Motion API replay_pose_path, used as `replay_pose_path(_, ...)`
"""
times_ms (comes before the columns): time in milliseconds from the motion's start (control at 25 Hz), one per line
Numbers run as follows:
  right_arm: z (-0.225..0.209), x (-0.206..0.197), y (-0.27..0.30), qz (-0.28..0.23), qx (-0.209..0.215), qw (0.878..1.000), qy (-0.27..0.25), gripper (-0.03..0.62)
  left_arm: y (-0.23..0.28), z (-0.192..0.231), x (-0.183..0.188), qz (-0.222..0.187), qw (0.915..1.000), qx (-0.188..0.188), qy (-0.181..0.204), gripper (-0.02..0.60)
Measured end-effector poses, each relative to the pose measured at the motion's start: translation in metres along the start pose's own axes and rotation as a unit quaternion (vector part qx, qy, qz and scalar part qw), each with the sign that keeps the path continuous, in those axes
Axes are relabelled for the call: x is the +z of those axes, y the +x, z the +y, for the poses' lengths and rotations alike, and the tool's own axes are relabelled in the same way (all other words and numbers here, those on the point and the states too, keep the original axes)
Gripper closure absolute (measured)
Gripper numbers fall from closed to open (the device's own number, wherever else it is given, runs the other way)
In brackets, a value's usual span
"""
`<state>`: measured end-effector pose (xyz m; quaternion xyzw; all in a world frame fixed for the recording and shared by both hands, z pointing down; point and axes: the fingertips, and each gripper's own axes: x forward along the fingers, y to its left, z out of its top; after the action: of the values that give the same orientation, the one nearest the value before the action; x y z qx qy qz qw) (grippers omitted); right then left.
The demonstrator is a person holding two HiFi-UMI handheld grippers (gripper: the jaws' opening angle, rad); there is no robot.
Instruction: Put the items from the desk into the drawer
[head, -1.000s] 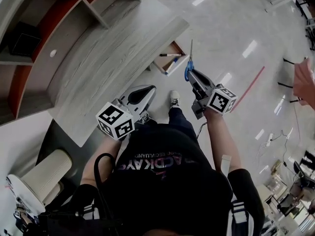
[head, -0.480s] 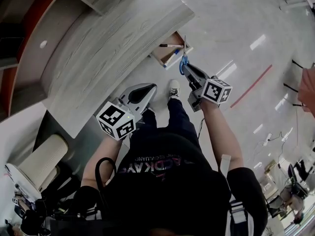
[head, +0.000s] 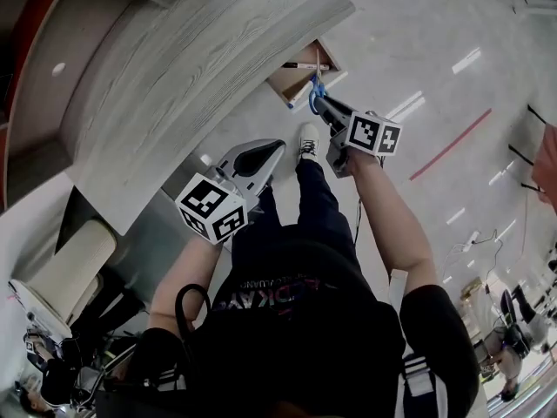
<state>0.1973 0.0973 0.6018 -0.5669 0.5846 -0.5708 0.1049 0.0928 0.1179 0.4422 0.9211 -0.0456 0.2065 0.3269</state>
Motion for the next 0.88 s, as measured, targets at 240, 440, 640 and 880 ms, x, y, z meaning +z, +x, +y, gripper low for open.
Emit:
replay_pose_path(240, -0.043, 0.014, 0.024, 0.035, -0.029, 0.999, 0.021, 0.497, 0.038, 0.007, -0.016, 0.01, 0.9998, 0.006, -0.017, 0.571)
replay_pose_path(440, -0.058, 0.017, 0.054, 0.068, -0.059, 0.996, 0.027, 0.496, 0.038, 0.019, -0.017, 0.004, 0.9995, 0.013, -0.03, 0.571)
replay_pose_path(640, -0.068, 0.02, 0.077, 0.093, -0.087, 0.992, 0.025, 0.496, 0.034, 0.025, -0.021, 0.001, 0.9988, 0.019, -0.044, 0.571)
replay_pose_path(880, -0.066, 0.027, 0.095, 0.104, -0.104, 0.989, 0.027, 0.496, 0.026, 0.034, -0.021, -0.002, 0.998, 0.026, -0.057, 0.571)
